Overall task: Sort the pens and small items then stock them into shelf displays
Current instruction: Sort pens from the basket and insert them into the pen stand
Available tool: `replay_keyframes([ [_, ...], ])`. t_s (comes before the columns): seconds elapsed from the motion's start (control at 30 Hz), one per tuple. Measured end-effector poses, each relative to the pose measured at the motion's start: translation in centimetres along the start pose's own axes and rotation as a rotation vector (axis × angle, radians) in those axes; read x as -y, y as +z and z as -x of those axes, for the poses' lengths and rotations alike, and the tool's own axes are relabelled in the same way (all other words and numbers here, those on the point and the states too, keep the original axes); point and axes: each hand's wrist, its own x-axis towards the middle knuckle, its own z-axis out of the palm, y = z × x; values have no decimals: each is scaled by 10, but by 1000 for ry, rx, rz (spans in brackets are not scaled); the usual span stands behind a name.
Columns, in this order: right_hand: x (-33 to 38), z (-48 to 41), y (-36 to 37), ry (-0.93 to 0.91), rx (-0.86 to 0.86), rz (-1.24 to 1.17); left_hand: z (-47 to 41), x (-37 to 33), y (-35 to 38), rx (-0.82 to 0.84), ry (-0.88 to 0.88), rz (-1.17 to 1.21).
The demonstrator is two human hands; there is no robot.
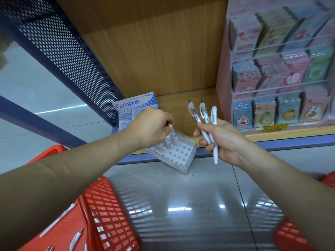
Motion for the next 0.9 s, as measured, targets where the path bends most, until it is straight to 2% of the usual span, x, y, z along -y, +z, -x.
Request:
replay_keyframes([
  [0.27,1,1,1,-8,-1,-5,-5,-4,16,0,11,72],
  [0.4,0,3,1,-8,22,12,-12,-6,21,0,-75,127],
  [0.77,-3,3,2,-27,99,84,-12,-3,28,12,-117,105],
  [0.83,-3,3,2,-46,105,117,-13,-3,22,4,-161,185],
  [0.9,-2,3,2,-60,113,147,-13,-3,10,-38,-251,421],
])
